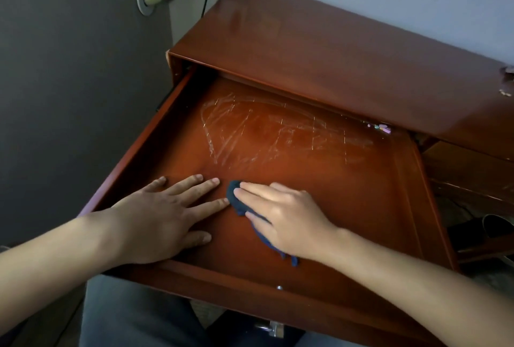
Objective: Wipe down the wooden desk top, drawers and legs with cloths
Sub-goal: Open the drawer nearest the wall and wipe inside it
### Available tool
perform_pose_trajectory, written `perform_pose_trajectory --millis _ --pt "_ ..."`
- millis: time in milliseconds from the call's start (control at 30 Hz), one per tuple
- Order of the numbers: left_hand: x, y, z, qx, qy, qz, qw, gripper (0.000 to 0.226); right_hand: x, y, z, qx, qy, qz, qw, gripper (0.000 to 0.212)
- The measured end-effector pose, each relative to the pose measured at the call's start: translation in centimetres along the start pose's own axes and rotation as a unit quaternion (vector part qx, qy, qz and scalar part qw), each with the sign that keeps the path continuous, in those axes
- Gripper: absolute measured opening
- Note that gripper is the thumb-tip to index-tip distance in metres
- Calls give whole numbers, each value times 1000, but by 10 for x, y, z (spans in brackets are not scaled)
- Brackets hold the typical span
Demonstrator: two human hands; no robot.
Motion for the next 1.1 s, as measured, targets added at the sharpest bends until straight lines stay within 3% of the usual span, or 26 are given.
perform_pose_trajectory --millis 67,167,200,300,367,433,500,533,667,700,833,1000,1100 --pt "-4 -1 -4 -18 13 6 1000 79 7 5 25 15 -42 8 999 40" --pt "-8 -3 -7 -46 20 20 999 88 14 15 61 -43 -200 50 978 40" --pt "-9 -3 -8 -51 19 24 998 89 16 13 53 -59 -194 50 978 41" --pt "-7 -4 -9 -58 16 26 998 90 14 4 7 15 -21 4 1000 42" --pt "-6 -4 -11 -64 19 19 998 83 17 6 6 28 33 -22 999 40" --pt "-4 -3 -11 -64 23 20 997 66 34 14 35 32 -36 14 999 40" --pt "-2 -4 -11 -70 20 24 997 64 48 16 54 18 -113 42 993 40" --pt "-1 -5 -11 -71 19 24 997 64 53 12 50 17 -101 40 994 41" --pt "-1 -4 -10 -85 16 33 996 65 55 2 11 62 89 -44 993 40" --pt "-1 -3 -10 -87 15 40 995 65 60 6 15 55 92 -44 993 40" --pt "-3 -1 -10 -93 9 78 993 62 90 14 46 64 -36 20 997 41" --pt "-7 2 -13 -97 23 123 987 57 82 5 4 56 127 -39 990 42" --pt "-7 3 -14 -99 32 131 986 57 104 15 32 51 66 -11 996 40"
Point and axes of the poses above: each hand's wrist, its own x-axis towards the middle knuckle, its own y-axis out of the back of the hand, z = x × y, the point moved 6 cm from there along x, towards the middle knuckle, and after that the axes turned 14 degrees about -z, right-handed, at the moved point
